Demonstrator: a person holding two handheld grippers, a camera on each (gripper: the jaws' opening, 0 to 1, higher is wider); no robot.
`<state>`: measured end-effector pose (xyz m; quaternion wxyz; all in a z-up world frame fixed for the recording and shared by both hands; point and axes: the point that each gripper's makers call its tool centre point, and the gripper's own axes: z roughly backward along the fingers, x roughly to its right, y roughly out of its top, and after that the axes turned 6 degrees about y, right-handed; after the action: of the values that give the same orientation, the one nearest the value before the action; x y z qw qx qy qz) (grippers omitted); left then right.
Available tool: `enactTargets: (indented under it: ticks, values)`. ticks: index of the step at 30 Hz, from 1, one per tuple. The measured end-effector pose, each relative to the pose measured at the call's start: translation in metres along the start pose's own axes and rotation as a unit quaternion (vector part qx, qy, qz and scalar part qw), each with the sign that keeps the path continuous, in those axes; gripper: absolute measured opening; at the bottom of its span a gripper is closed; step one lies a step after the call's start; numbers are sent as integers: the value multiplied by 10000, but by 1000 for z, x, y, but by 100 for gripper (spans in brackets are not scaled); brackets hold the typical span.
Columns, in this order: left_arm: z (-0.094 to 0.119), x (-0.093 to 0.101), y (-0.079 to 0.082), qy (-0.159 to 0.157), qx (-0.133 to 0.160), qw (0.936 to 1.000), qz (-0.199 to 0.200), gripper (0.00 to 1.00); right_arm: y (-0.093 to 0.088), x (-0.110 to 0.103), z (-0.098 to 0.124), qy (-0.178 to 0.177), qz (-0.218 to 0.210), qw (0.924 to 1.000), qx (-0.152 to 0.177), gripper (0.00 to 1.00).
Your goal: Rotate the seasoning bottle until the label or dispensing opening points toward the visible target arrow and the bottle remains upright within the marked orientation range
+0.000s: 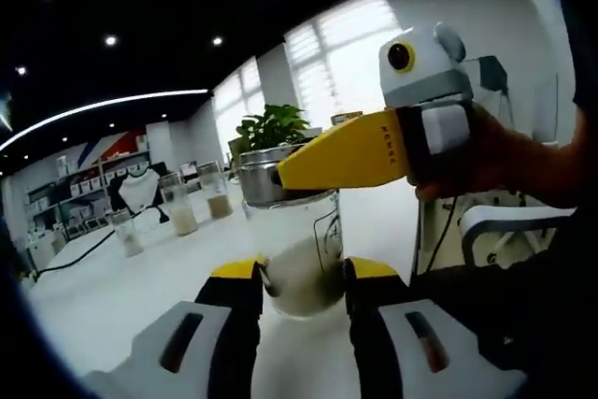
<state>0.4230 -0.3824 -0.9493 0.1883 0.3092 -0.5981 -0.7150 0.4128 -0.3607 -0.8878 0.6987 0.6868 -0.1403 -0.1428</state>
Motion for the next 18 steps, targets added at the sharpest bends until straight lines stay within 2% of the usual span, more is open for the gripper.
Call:
enactTargets:
  ticks: [6,9,14,18]
  values:
    - [3,3,5,-263,114,9990,346,36,3,-4,1,161,39,9998,65,29]
    - [4,4,5,-280,118,9989,359,36,3,-4,1,167,38,9998,62,29]
    - [8,7,1,-494,28,9987,145,36,-4,-13,0,417,48,9990,-130,29]
    - [8,6,0,-457,3,9989,74,36,-4,-14,-3,364,173,9990,-175,29]
